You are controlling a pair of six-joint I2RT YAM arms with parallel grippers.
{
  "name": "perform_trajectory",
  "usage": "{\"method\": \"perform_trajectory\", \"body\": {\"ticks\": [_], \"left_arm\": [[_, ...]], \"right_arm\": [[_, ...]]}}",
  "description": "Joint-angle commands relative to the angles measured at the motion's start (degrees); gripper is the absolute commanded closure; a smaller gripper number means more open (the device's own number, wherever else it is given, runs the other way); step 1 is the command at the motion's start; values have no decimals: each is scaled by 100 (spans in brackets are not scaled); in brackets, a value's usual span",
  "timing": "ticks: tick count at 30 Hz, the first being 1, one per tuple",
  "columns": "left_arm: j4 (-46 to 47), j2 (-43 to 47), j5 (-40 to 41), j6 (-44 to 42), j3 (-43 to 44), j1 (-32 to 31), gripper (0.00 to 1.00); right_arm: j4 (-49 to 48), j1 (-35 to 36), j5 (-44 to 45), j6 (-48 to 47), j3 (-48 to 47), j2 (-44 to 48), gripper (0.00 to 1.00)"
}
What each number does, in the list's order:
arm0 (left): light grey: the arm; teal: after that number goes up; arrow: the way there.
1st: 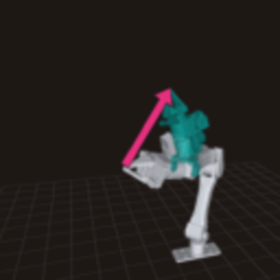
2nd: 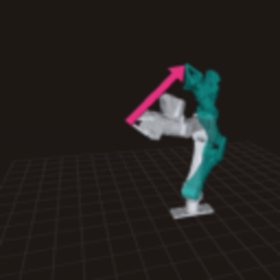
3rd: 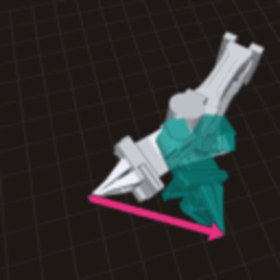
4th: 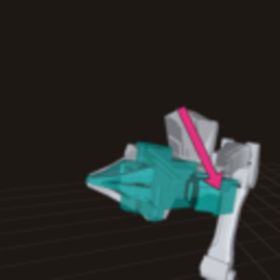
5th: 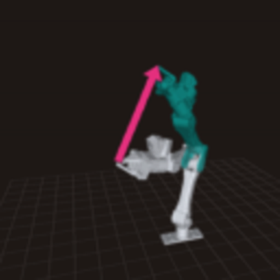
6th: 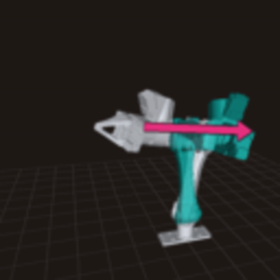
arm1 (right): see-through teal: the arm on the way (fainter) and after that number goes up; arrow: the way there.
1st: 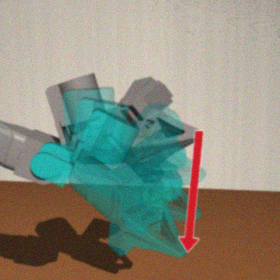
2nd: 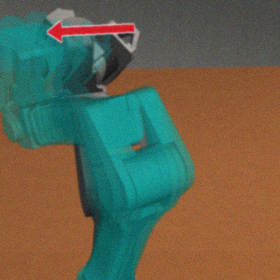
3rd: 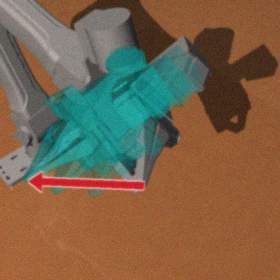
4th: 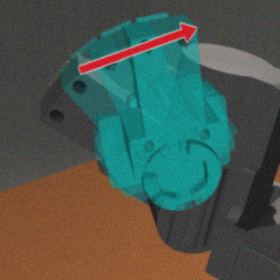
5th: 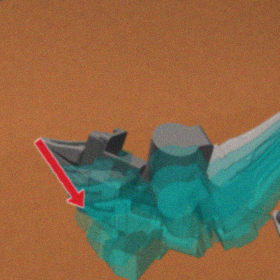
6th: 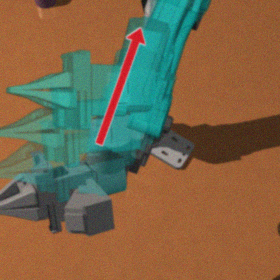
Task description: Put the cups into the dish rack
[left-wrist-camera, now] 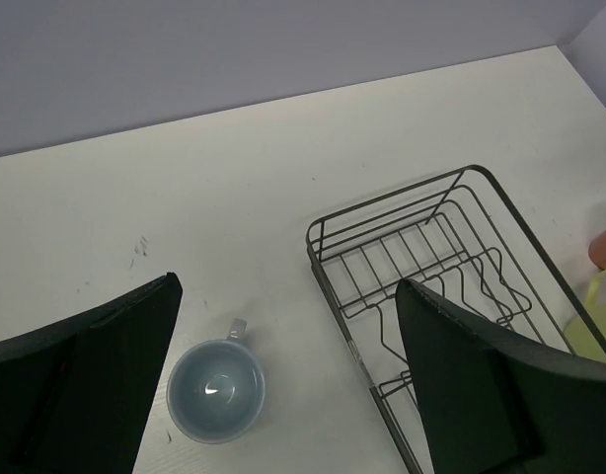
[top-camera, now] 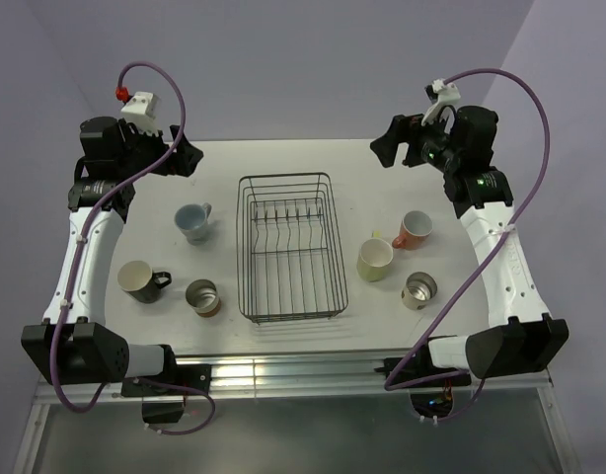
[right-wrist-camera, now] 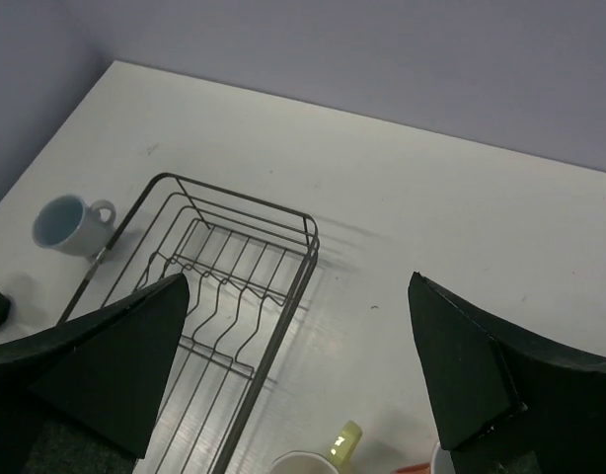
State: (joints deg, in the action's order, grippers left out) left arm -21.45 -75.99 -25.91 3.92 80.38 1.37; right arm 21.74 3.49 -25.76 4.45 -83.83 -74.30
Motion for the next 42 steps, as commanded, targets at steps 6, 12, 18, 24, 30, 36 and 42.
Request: {"method": "perform_trajectory", "body": {"ticks": [6, 12, 18, 24, 30, 36, 42], "left_arm": [[-148, -12, -388, -164, 241, 4, 1], [-201, 84, -818, -566, 39, 4, 1], [-553, 40, -1275, -858, 153, 4, 1], [-825, -13, -1364, -893, 180, -5, 1], [-3498, -601, -1417, -2692, 689, -93, 15], [-4780, -444, -355, -4092, 269, -84, 24], [-4816, -154, 367, -4391, -715, -453, 28]], "right_arm": [[1049, -23, -17, -927, -317, -207, 0], [2130, -23, 202, -1973, -529, -357, 0], [3544, 3, 282, -3106, -932, -787, 14], [4102, 126, 466, -3600, -1188, -1069, 25], [3917, 442, 633, -3521, -968, -832, 26], [3865, 565, 660, -3433, -1003, -823, 26], [3856, 671, 528, -3249, -1135, -875, 26]]}}
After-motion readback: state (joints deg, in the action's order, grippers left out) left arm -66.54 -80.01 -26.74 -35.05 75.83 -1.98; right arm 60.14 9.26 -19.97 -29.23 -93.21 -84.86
